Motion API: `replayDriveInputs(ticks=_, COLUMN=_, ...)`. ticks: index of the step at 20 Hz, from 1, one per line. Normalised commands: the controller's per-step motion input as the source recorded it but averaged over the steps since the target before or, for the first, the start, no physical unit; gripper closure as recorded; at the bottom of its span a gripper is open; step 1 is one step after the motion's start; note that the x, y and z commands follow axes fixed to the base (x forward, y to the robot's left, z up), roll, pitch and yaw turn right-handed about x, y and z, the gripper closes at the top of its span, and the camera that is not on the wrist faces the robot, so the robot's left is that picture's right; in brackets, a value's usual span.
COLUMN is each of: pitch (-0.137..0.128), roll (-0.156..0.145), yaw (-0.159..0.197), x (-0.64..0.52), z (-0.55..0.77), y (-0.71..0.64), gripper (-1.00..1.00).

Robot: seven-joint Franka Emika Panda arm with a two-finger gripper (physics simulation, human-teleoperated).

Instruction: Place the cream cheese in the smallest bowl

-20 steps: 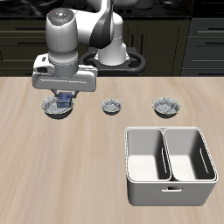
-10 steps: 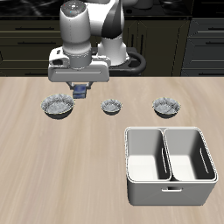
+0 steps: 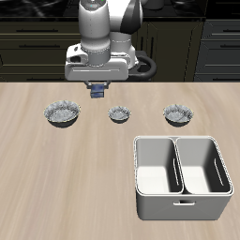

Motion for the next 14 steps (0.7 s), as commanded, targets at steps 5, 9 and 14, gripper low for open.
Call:
replayDriveInputs(ticks=5, pitch=0.001, roll=0.032, yaw=-0.012, x=-0.22, z=-0.04, y=0.29, gripper=1.0)
replayDriveInputs(ticks=9, pitch=0.005, roll=0.006, yaw=0.001, x=-0.15, z=-0.06, y=0.18, gripper=1.0)
replayDriveInputs(ticks=14, pitch=-0.005, roll=-0.001, yaw=-0.002, x=-0.12, z=-0.07, y=0.22, gripper=1.0)
